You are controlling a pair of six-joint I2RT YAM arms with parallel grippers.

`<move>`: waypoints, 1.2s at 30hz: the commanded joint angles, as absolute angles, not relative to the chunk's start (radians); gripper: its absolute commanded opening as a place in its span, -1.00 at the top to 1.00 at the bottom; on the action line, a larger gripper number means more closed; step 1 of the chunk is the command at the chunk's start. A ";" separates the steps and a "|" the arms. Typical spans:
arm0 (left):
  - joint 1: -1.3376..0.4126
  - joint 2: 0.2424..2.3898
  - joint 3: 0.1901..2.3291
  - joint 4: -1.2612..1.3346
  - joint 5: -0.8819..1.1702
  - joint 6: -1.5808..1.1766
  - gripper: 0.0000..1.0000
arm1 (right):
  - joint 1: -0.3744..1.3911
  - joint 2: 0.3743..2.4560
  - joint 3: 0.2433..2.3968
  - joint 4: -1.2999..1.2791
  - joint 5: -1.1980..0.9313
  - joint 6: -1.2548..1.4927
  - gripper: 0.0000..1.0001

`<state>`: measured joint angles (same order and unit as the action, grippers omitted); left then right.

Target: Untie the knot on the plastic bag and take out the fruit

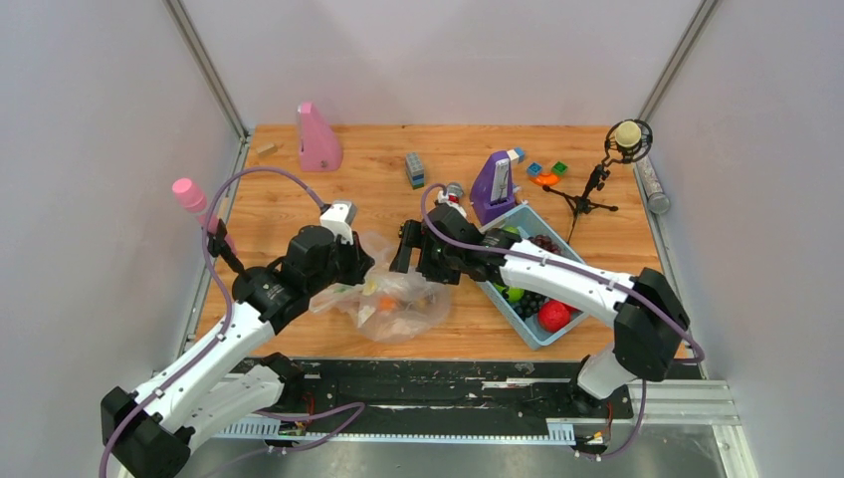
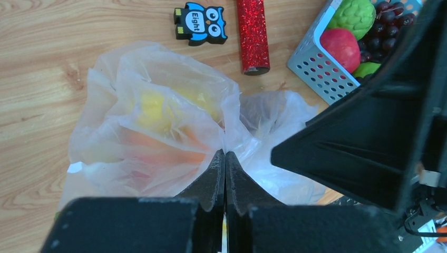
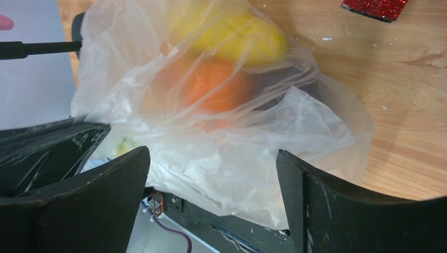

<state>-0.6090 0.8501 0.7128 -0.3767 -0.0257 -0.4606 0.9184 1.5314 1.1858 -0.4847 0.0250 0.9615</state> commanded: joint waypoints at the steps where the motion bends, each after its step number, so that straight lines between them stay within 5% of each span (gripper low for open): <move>1: -0.612 0.826 0.697 -0.342 -0.012 -0.480 1.00 | 0.930 1.589 1.235 -0.413 -0.010 1.009 -0.81; 4: -0.612 0.819 0.691 -0.343 -0.007 -0.487 1.00 | 0.932 1.631 1.241 -0.396 -0.041 1.002 -0.64; 16: -0.612 0.790 0.692 -0.419 -0.186 -0.542 1.00 | 0.934 1.561 1.164 -0.387 0.040 0.956 0.98; 36: -0.553 0.677 0.772 -0.747 -0.511 -0.587 1.00 | 0.777 1.250 0.875 -0.435 0.161 1.049 1.00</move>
